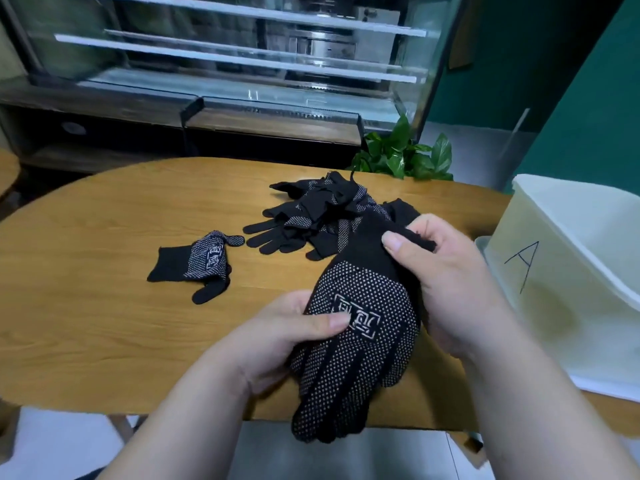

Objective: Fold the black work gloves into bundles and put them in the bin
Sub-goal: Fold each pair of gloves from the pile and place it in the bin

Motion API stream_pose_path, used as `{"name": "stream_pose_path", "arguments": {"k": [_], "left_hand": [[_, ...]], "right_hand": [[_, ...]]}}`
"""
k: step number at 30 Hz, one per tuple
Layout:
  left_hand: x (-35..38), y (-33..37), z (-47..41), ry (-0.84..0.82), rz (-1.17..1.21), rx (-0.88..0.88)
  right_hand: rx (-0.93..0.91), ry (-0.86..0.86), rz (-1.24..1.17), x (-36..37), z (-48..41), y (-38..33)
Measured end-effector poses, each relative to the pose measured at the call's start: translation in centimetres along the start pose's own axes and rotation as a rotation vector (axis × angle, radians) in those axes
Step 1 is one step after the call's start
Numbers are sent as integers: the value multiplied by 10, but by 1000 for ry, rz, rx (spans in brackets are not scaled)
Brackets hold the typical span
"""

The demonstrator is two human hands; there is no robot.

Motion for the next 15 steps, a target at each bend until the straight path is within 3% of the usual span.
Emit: {"name": "stream_pose_path", "arguments": {"k": [4, 9, 12, 15], "left_hand": [[-8, -3, -6, 98, 1, -35], [-7, -4, -10, 42, 31, -69], [-1, -10, -15, 82, -22, -74], [4, -19, -20, 88, -67, -81]], "right_hand": [[37, 91, -112, -5, -12, 17], [125, 128, -209, -4, -19, 32], [141, 134, -169, 0, -17, 36], [86, 257, -43, 6, -16, 43]]}}
Point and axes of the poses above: each hand's wrist, its own z-axis away from the middle knuckle, its own x-axis out of the palm, y = z × x, the point moved 3 cm from there along -z, towards the middle knuckle, and after that the axes turned 9 degrees about x, right-handed, at the moved point
